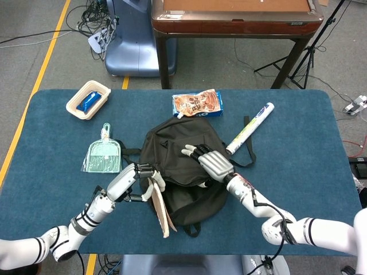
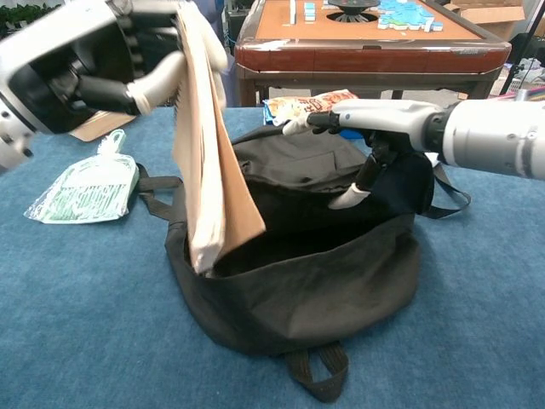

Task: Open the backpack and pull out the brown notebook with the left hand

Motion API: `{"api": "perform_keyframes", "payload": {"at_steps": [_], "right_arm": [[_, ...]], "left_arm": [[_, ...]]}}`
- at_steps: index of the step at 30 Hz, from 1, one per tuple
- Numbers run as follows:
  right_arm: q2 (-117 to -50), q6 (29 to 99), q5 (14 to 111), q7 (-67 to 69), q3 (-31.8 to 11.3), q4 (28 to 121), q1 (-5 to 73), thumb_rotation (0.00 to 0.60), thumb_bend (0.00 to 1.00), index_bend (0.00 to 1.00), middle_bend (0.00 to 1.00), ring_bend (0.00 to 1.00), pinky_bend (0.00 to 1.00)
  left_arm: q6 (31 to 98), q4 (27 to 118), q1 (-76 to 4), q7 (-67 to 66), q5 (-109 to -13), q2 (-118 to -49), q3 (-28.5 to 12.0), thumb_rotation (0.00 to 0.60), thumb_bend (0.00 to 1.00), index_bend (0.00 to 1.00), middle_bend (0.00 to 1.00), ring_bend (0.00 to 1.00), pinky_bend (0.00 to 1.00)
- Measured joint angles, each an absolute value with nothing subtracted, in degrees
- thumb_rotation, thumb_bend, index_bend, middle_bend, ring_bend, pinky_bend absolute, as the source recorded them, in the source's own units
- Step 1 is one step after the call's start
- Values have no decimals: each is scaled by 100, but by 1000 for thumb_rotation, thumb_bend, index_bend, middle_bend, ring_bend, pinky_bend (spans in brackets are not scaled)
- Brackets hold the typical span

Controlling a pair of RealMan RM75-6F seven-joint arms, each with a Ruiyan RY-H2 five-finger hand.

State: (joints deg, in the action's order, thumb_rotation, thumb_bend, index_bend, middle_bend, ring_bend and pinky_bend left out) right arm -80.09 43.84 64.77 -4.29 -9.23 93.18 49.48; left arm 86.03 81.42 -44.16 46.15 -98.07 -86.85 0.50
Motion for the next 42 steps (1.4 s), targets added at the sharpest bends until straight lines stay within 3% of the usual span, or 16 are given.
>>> {"api": "perform_keyframes", "payload": {"at_steps": [7, 15, 24, 31, 33, 35, 37, 42], "right_arm": [[-7374, 4684, 7162, 0, -711, 9972, 4546, 600, 166, 0, 0, 0, 0], [-6524, 5494, 8024, 505, -442, 10650, 3904, 600, 166, 0, 0, 0, 0], [-5781, 6426, 8445, 708, -276, 10941, 3182, 600, 165, 0, 0, 0, 0], [-5586, 6722, 8648, 954, -224, 10954, 2886, 600, 164, 0, 0, 0, 0], [-5569, 6756, 8677, 1007, -222, 10938, 2837, 600, 164, 0, 0, 0, 0], [-5555, 6786, 8698, 1054, -225, 10908, 2793, 600, 165, 0, 0, 0, 0], [-5544, 6821, 8712, 1089, -231, 10893, 2757, 600, 165, 0, 0, 0, 0], [-5493, 6908, 8708, 1091, -269, 10830, 2655, 600, 165, 0, 0, 0, 0]], "left_arm": [[8639, 8527, -4310, 4337, -9722, -8176, -218, 600, 515, 520, 583, 491, 410], [8315, 8576, -4320, 4029, -9392, -7876, -551, 600, 498, 516, 583, 486, 410], [7229, 8031, -4750, 3568, -8867, -8198, -890, 600, 473, 513, 583, 482, 410], [5946, 7557, -5290, 3032, -8475, -8733, -969, 600, 453, 489, 569, 470, 410], [5629, 7468, -5422, 2878, -8361, -8857, -980, 600, 424, 426, 496, 436, 400], [5287, 7378, -5570, 2701, -8213, -8993, -1001, 600, 372, 284, 327, 334, 358], [5042, 7303, -5691, 2549, -8052, -9114, -1042, 600, 308, 91, 95, 171, 279], [5154, 7256, -5668, 2476, -7893, -9205, -1176, 600, 279, 6, 1, 93, 189]]}}
